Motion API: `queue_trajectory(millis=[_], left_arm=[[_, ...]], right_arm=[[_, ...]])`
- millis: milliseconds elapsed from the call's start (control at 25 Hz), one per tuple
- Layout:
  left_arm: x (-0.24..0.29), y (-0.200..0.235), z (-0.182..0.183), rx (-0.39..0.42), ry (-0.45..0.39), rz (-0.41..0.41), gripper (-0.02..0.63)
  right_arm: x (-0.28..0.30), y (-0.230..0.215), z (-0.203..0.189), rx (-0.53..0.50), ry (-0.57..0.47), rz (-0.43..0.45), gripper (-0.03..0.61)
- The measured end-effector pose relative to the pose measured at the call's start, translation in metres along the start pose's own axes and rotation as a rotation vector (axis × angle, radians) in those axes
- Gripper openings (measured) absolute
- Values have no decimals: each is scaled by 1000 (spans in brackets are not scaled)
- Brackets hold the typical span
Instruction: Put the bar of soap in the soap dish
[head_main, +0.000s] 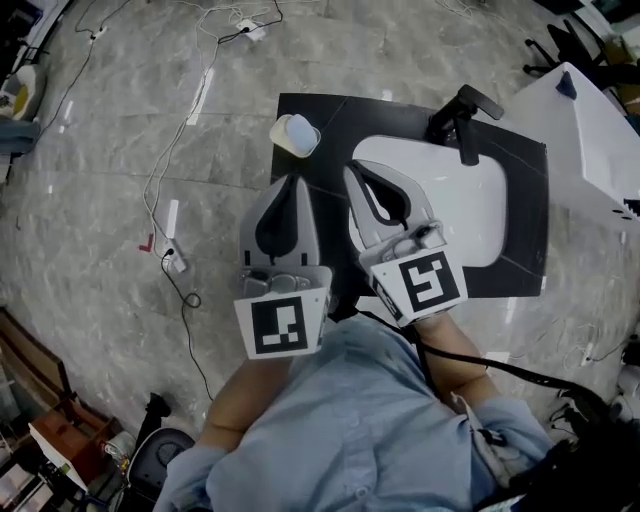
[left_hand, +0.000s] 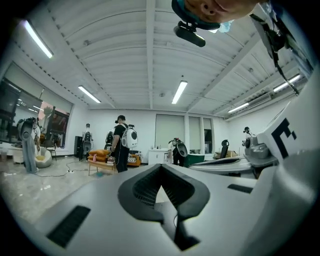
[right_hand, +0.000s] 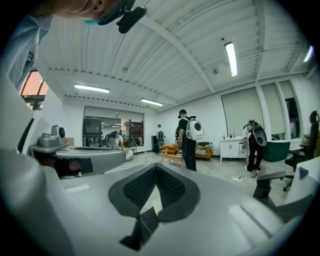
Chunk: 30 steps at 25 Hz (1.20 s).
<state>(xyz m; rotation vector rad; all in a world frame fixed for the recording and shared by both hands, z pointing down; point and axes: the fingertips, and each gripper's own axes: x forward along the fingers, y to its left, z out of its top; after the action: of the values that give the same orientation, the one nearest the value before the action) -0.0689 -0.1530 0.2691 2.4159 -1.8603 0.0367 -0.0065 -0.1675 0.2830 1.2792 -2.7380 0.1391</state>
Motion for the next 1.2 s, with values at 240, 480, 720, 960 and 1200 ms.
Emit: queue_trajectory(millis=[240, 480, 720, 960, 1200], left_arm=[[-28, -20, 17, 27, -56, 26, 6], [-41, -28, 33, 47, -75, 26, 6], [-39, -33, 37, 62, -84, 18, 6], [-34, -31, 36, 64, -79, 11, 6], [-23, -26, 28, 50, -65, 6, 6]], right_arm=[[-31, 10, 15, -7, -63, 30, 0], [-44, 17, 33, -25, -97, 44, 0], [-47, 16, 37, -26, -106, 50, 0], [-42, 14, 37, -23, -112, 45, 0], [-32, 7, 30, -13, -97, 34, 0]])
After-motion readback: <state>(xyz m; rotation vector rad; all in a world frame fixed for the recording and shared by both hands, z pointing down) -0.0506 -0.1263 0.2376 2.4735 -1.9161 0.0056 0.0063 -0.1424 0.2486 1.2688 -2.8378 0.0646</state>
